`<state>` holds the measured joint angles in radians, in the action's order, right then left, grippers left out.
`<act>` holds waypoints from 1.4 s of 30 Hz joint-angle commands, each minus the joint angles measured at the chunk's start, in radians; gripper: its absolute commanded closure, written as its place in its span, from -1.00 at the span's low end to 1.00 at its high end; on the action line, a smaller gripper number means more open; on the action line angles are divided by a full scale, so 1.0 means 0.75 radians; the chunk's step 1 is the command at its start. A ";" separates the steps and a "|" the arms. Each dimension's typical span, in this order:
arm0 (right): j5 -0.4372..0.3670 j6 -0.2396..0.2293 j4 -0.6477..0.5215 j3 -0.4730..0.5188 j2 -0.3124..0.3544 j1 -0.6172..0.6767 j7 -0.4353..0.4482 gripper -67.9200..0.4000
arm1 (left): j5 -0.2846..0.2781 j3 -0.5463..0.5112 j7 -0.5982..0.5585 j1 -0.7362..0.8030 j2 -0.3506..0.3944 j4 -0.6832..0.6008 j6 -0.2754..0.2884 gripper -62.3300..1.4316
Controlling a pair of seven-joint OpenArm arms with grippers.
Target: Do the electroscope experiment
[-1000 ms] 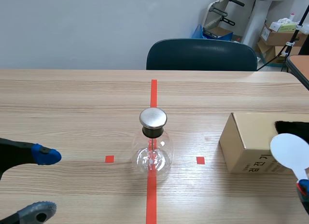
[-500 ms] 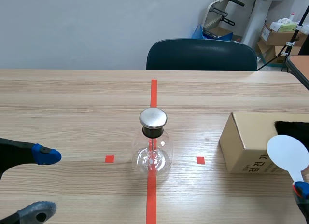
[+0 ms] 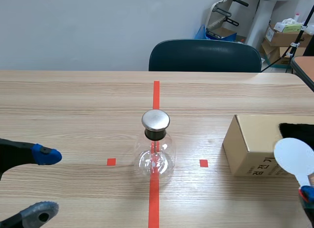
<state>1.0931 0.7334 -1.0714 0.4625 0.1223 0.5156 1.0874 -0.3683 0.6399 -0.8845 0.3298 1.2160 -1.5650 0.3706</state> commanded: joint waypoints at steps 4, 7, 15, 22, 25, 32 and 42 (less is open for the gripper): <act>-0.031 0.049 -0.005 0.014 -0.001 0.008 -0.348 0.96 | -0.013 -0.007 -0.022 0.003 -0.006 -0.027 0.007 -0.35; -0.019 0.049 -0.005 0.014 0.007 0.005 -0.379 0.96 | -0.013 -0.007 -0.022 0.003 -0.006 -0.027 0.007 -0.35; -0.006 0.049 -0.005 0.013 -0.002 0.008 -0.052 0.96 | -0.013 -0.006 -0.068 0.003 -0.007 -0.027 0.008 -0.35; 0.010 0.049 -0.005 0.013 0.004 0.009 -0.398 0.96 | -0.013 -0.006 -0.083 0.003 -0.007 -0.027 0.008 -0.35; 0.009 0.049 -0.005 0.013 0.009 0.003 -0.142 0.96 | -0.013 -0.006 -0.094 0.003 -0.007 -0.027 0.008 -0.35; -0.006 0.050 -0.005 0.013 0.002 0.021 -0.218 0.96 | -0.013 -0.006 -0.092 0.003 -0.007 -0.027 0.008 -0.35; 0.005 0.049 -0.005 0.013 0.010 0.018 -0.079 0.96 | -0.013 -0.006 -0.092 0.003 -0.007 -0.027 0.008 -0.35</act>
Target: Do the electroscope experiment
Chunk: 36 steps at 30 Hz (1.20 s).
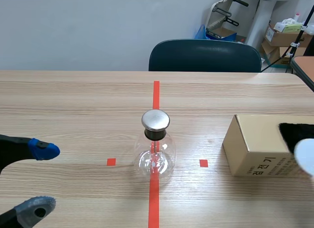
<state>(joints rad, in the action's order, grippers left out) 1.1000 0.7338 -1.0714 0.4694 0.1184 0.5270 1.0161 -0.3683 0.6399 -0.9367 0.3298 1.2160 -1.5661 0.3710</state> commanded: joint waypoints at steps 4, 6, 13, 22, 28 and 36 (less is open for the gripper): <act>-0.009 0.049 -0.005 0.004 0.014 0.007 0.050 0.96 | -0.013 -0.006 -0.022 0.003 -0.007 -0.025 0.008 -0.35; -0.011 0.049 -0.005 0.004 0.014 0.011 -0.102 0.96 | -0.013 -0.006 -0.022 0.003 -0.007 -0.025 0.008 -0.35; -0.004 0.049 -0.005 0.004 0.016 0.002 -0.204 0.96 | -0.013 -0.006 -0.022 0.003 -0.007 -0.025 0.008 -0.35; -0.007 0.049 -0.005 0.004 0.011 -0.009 -0.164 0.96 | -0.013 -0.006 -0.018 0.003 -0.007 -0.025 0.007 -0.35; 0.001 0.049 -0.005 0.004 0.012 -0.013 -0.343 0.96 | -0.013 -0.006 -0.019 0.003 -0.007 -0.025 0.007 -0.35; 0.014 0.050 -0.005 0.002 0.012 -0.012 -0.142 0.96 | -0.013 -0.006 -0.019 0.003 -0.007 -0.025 0.007 -0.35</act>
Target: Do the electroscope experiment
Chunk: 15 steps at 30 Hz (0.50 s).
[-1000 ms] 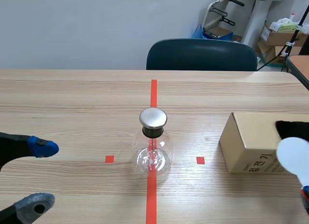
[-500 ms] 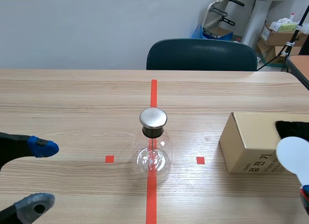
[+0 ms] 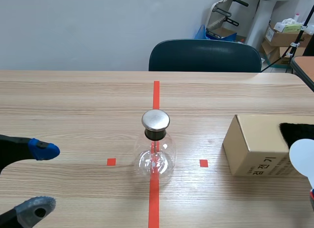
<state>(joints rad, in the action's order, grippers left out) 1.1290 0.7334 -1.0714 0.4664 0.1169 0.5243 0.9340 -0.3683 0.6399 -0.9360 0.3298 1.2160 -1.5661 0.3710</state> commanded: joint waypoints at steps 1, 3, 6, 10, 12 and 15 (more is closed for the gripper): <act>-0.029 0.050 -0.005 0.008 0.014 -0.009 -0.078 0.96 | -0.013 -0.006 -0.019 0.003 -0.007 -0.025 0.007 -0.35; -0.029 0.050 -0.005 0.008 0.014 -0.009 -0.159 0.96 | -0.013 -0.006 -0.019 0.003 -0.007 -0.025 0.007 -0.35; -0.018 0.049 -0.005 0.008 0.014 -0.009 -0.166 0.96 | -0.013 -0.006 -0.019 0.003 -0.007 -0.025 0.007 -0.35; 0.022 0.049 -0.005 0.008 0.014 -0.009 -0.094 0.96 | -0.013 -0.006 -0.019 0.003 -0.007 -0.025 0.007 -0.35; 0.032 0.049 -0.005 0.008 0.014 -0.009 -0.095 0.96 | -0.013 -0.006 -0.019 0.003 -0.007 -0.025 0.007 -0.35; 0.032 0.050 -0.005 0.008 0.014 -0.009 -0.105 0.96 | -0.013 -0.006 -0.019 0.003 -0.007 -0.025 0.007 -0.35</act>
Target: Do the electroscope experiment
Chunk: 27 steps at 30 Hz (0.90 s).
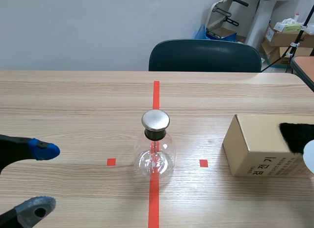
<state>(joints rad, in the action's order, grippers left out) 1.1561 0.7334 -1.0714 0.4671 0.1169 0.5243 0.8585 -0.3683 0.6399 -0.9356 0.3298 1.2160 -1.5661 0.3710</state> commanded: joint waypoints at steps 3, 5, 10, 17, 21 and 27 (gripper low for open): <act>-0.004 0.053 -0.005 0.007 0.013 -0.009 0.002 0.96 | -0.013 -0.006 -0.019 0.003 -0.007 -0.025 0.007 -0.35; -0.005 0.053 -0.005 0.007 0.010 -0.009 0.001 0.96 | -0.013 -0.006 -0.019 0.003 -0.007 -0.025 0.007 -0.35; -0.005 0.054 -0.005 0.007 0.010 -0.008 0.001 0.96 | -0.013 -0.006 -0.019 0.003 -0.007 -0.025 0.007 -0.35; -0.016 0.054 -0.026 0.007 0.010 -0.004 -0.001 0.96 | -0.013 -0.006 -0.019 0.003 -0.007 -0.025 0.007 -0.35; -0.079 0.037 -0.140 0.007 0.011 0.042 -0.009 0.96 | -0.013 -0.006 -0.019 0.003 -0.007 -0.025 0.007 -0.35; -0.148 -0.148 -0.456 0.007 0.010 0.114 -0.071 0.96 | -0.013 -0.006 -0.019 0.003 -0.008 -0.025 0.007 -0.35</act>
<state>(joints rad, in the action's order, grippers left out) 1.0641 0.6163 -1.3888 0.4671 0.1165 0.6163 0.8116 -0.3683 0.6399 -0.9352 0.3298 1.2160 -1.5661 0.3710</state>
